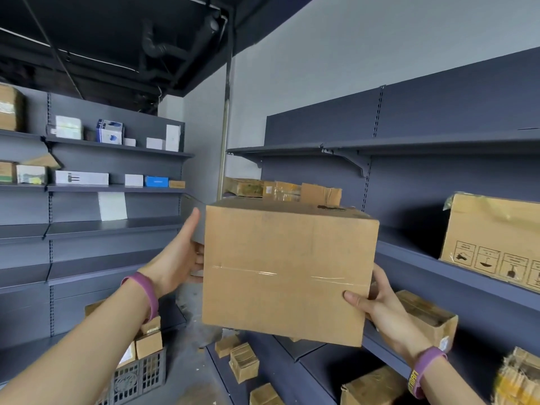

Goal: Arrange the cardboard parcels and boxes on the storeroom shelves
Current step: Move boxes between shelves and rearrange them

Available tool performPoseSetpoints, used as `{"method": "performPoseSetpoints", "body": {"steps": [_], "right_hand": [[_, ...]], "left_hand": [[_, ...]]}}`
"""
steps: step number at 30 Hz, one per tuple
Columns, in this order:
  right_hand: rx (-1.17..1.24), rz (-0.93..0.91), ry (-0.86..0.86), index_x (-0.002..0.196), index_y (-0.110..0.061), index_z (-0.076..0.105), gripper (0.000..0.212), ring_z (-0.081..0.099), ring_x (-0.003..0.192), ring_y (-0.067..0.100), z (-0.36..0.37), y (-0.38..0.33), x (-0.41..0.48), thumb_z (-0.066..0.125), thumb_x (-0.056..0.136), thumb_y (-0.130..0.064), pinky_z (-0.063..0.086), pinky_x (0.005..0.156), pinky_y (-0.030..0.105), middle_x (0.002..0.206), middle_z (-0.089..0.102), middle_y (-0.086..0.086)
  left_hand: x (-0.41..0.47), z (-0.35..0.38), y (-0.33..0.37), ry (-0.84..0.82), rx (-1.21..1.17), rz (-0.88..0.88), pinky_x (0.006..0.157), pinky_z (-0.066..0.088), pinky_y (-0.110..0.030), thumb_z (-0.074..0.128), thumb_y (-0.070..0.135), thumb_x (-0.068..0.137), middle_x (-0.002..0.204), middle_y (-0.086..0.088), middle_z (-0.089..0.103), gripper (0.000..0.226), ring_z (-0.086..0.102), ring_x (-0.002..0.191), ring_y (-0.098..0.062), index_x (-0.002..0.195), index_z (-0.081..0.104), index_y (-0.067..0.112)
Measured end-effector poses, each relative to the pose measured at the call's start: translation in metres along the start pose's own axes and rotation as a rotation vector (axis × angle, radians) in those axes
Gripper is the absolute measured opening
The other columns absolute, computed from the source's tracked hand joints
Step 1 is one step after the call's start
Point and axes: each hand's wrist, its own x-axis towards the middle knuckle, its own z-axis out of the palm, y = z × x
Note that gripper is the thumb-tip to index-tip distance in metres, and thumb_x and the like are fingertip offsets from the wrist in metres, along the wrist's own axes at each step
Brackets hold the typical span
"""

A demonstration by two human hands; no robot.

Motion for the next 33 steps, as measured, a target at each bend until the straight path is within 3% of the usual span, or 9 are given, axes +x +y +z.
{"method": "performPoseSetpoints", "body": {"steps": [4,9,13,15,18,21,28,30,33], "right_hand": [[-0.047,-0.067,0.044,0.122,-0.03,0.047,0.071,0.061,0.113,0.025,0.003,0.005,0.0,0.084,0.071,0.002,0.051,0.093,0.046,0.117,0.065,0.005],[-0.15,-0.127,0.098,0.112,-0.026,0.045,0.065,0.057,0.115,0.022,0.006,0.008,0.003,0.07,0.075,0.021,0.049,0.092,0.04,0.116,0.06,0.0],[-0.574,-0.123,0.28,0.122,-0.026,0.044,0.053,0.047,0.106,0.029,0.007,0.016,0.007,0.075,0.084,-0.005,0.042,0.097,0.047,0.11,0.048,0.007],[-0.698,-0.071,0.252,0.133,-0.022,0.042,0.047,0.048,0.095,0.024,0.008,0.013,0.004,0.067,0.094,-0.021,0.043,0.089,0.037,0.107,0.045,0.008],[-0.346,0.1,0.082,0.136,-0.022,0.041,0.043,0.065,0.089,0.013,0.019,0.002,-0.001,0.061,0.098,-0.024,0.054,0.067,0.021,0.108,0.06,0.0],[0.096,0.147,0.031,0.135,-0.021,0.04,0.063,0.073,0.098,0.024,0.025,0.003,0.0,0.076,0.083,-0.018,0.061,0.076,0.031,0.122,0.065,0.01],[0.627,0.094,0.043,0.138,-0.024,0.046,0.11,0.068,0.108,0.04,0.058,0.011,0.001,0.1,0.042,-0.023,0.059,0.086,0.046,0.132,0.06,0.017],[0.748,0.126,0.01,0.132,-0.02,0.05,0.091,0.065,0.11,0.045,0.071,0.009,-0.001,0.096,0.054,-0.029,0.056,0.088,0.052,0.132,0.06,0.018],[0.821,0.158,-0.012,0.131,-0.017,0.053,0.056,0.063,0.113,0.047,0.084,0.004,-0.002,0.063,0.08,-0.038,0.053,0.089,0.056,0.129,0.062,0.025]], "left_hand": [[-0.002,-0.003,-0.002,-0.076,-0.04,-0.123,0.094,0.048,-0.064,0.026,0.093,0.071,0.126,-0.021,0.067,0.097,0.06,0.119,-0.039,0.141,0.042,0.027],[-0.01,0.003,-0.009,-0.071,-0.209,-0.125,0.083,0.049,-0.074,0.055,0.063,0.085,0.127,-0.016,0.064,0.064,0.062,0.109,-0.042,0.135,0.051,0.023],[-0.013,0.005,-0.02,-0.14,-0.362,-0.091,0.082,0.057,-0.062,0.065,0.042,0.085,0.135,-0.015,0.062,0.056,0.06,0.123,-0.041,0.136,0.054,0.021],[-0.012,0.01,-0.027,-0.135,-0.526,-0.067,0.08,0.059,-0.053,0.07,0.028,0.082,0.138,-0.02,0.058,0.057,0.06,0.116,-0.052,0.136,0.054,0.017],[-0.009,0.014,-0.04,-0.106,-0.674,-0.022,0.078,0.058,-0.049,0.093,0.017,0.06,0.138,-0.027,0.053,0.084,0.059,0.109,-0.062,0.133,0.053,0.009],[-0.009,0.02,-0.045,-0.129,-0.727,0.037,0.079,0.058,-0.049,0.104,0.015,0.029,0.131,-0.031,0.06,0.113,0.059,0.113,-0.059,0.13,0.054,0.003],[-0.01,0.032,-0.039,-0.132,-0.738,0.184,0.089,0.057,-0.045,0.095,0.011,0.058,0.133,-0.024,0.062,0.084,0.059,0.124,-0.042,0.129,0.054,-0.007],[-0.01,0.037,-0.039,-0.104,-0.727,0.188,0.09,0.058,-0.042,0.071,0.006,0.078,0.133,-0.024,0.062,0.061,0.061,0.122,-0.04,0.134,0.051,-0.008],[-0.012,0.044,-0.04,-0.099,-0.701,0.189,0.092,0.057,-0.042,0.063,0.001,0.083,0.131,-0.024,0.063,0.059,0.064,0.119,-0.038,0.139,0.047,-0.005]]}}
